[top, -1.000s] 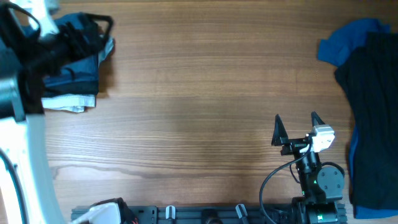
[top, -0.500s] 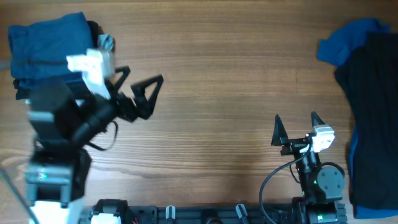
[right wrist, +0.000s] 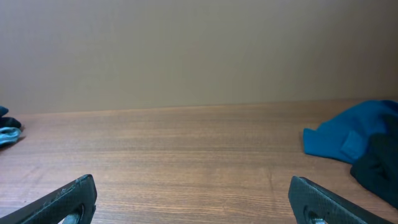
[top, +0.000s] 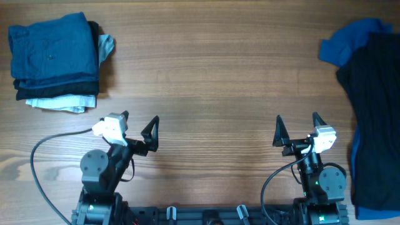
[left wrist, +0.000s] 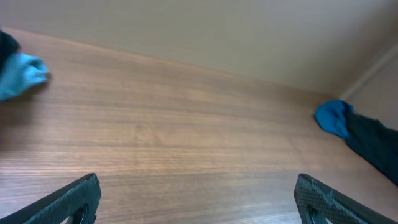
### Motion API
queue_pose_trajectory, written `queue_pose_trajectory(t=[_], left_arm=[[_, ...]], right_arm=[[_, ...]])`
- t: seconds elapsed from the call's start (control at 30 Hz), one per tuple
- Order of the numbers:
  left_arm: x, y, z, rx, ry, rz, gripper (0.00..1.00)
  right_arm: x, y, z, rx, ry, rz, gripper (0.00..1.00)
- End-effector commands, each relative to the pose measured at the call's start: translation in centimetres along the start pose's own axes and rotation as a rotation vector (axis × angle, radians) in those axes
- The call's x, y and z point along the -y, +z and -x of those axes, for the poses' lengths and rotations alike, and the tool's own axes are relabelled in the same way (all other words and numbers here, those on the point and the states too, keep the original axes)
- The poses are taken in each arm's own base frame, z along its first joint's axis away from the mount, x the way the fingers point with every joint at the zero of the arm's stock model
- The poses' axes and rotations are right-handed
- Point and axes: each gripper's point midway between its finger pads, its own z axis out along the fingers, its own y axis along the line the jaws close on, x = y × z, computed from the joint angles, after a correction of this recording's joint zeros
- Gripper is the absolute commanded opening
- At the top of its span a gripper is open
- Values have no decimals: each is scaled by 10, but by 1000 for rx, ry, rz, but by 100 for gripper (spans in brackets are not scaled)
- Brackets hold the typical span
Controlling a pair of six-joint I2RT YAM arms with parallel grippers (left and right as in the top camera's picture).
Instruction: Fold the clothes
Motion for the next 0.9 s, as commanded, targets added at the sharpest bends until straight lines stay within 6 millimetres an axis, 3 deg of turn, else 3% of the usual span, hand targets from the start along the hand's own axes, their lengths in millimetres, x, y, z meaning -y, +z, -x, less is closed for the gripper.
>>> queue_pose_trajectory(t=[0.0, 0.27, 0.53, 0.87], left_arm=[[-14, -6, 5, 72, 12, 82, 100], [-25, -11, -10, 109, 17, 110, 100], [-41, -12, -30, 41, 5, 188, 100], [-31, -21, -5, 155, 77, 157, 100]], right_arm=[[-3, -1, 2, 10, 14, 16, 100], [-3, -1, 2, 10, 14, 16, 100], [-3, -1, 2, 10, 14, 16, 100], [-3, -1, 2, 10, 14, 16, 100]])
